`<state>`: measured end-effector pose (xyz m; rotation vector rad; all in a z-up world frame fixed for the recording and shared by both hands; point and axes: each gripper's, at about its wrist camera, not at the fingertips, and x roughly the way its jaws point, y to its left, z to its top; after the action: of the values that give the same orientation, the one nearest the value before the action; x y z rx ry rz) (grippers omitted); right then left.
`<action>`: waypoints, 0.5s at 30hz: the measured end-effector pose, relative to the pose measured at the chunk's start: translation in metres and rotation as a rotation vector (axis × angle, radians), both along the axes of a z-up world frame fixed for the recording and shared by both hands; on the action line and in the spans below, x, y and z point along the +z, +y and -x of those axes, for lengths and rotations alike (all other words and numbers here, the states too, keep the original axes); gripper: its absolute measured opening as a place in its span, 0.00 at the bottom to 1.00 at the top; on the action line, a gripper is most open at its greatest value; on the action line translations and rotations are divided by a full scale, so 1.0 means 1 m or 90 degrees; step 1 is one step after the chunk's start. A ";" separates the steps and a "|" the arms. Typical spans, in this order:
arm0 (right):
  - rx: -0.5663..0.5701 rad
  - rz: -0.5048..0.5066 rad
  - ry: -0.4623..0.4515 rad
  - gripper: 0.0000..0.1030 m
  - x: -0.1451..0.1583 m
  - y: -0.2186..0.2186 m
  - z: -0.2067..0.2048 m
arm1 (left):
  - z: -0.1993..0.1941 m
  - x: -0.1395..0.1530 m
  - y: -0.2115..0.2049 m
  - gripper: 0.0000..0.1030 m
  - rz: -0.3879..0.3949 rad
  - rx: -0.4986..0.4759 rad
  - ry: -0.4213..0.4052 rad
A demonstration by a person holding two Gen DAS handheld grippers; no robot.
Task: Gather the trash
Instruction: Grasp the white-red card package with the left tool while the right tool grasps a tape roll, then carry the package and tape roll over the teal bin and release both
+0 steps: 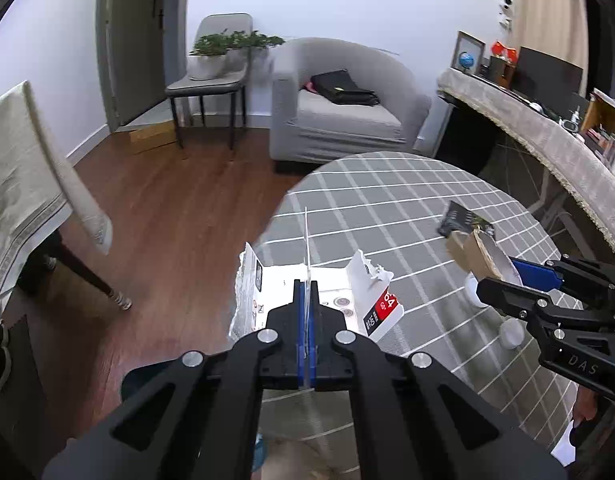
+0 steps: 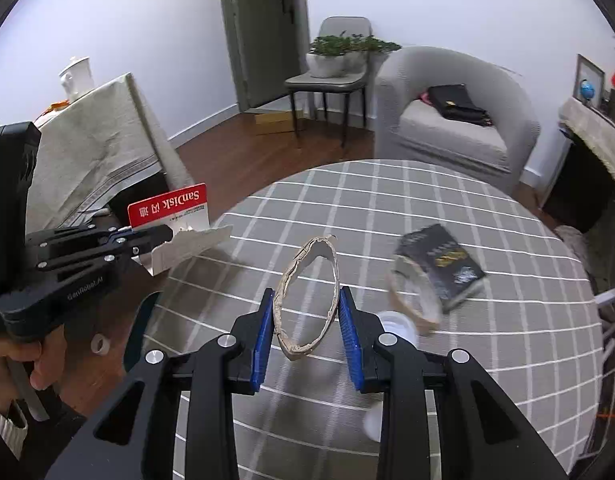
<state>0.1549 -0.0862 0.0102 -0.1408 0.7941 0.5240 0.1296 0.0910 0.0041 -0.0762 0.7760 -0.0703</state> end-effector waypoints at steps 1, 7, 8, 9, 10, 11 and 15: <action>0.008 -0.003 0.004 0.31 -0.001 0.006 0.001 | 0.002 0.001 0.004 0.02 -0.002 0.005 0.000; 0.046 -0.020 0.006 0.31 0.003 0.034 0.008 | 0.013 -0.002 0.041 0.02 -0.010 0.043 0.011; 0.050 -0.024 0.006 0.31 0.004 0.037 0.009 | 0.015 -0.005 0.047 0.02 -0.013 0.049 0.018; 0.058 -0.029 0.009 0.31 0.004 0.043 0.011 | 0.017 -0.006 0.052 0.02 -0.017 0.052 0.020; 0.065 -0.032 0.011 0.31 0.005 0.048 0.013 | 0.020 -0.007 0.058 0.02 -0.027 0.058 0.022; 0.073 -0.034 0.012 0.31 0.005 0.053 0.014 | 0.023 -0.007 0.062 0.02 -0.030 0.061 0.023; 0.108 -0.034 0.013 0.31 0.006 0.077 0.023 | 0.034 -0.018 0.082 0.02 -0.048 0.080 0.043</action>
<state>0.1322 -0.0092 0.0165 -0.1536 0.7913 0.7071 0.0960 0.1730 -0.0138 -0.0562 0.8396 0.0804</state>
